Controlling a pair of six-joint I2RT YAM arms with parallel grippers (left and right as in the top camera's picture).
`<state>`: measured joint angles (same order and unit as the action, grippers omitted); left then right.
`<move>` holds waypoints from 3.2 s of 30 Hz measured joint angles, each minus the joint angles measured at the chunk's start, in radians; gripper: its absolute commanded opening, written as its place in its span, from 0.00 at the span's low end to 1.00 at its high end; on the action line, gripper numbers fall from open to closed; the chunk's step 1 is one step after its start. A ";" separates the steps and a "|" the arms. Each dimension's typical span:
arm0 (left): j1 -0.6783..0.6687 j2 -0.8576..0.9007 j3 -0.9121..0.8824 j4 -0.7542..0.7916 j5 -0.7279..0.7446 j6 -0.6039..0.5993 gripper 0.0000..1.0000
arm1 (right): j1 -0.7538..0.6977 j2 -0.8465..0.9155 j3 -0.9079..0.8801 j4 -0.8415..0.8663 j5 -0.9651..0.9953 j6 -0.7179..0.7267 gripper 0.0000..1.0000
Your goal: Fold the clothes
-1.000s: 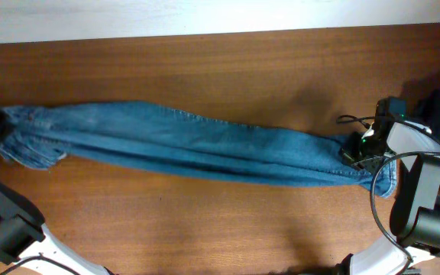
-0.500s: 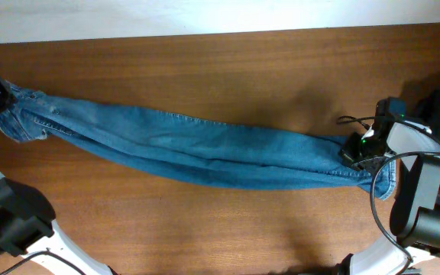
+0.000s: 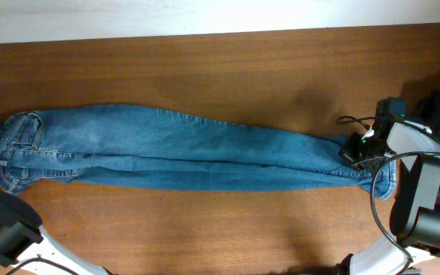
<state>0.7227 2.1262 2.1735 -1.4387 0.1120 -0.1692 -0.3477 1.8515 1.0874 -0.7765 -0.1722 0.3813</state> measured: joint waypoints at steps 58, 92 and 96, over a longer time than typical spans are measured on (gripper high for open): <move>0.127 0.000 -0.564 0.589 0.276 -0.268 0.01 | 0.000 0.000 0.002 -0.009 0.010 0.000 0.04; 0.061 -0.329 -0.310 0.434 0.037 0.074 0.99 | 0.000 0.001 0.000 -0.047 -0.005 0.000 0.05; -0.056 -0.338 -0.301 0.364 0.055 0.071 0.96 | 0.000 0.001 0.000 -0.047 -0.005 0.000 0.05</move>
<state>0.6670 1.7878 1.8729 -1.0752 0.1673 -0.0978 -0.3481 1.8526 1.0874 -0.8230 -0.1776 0.3809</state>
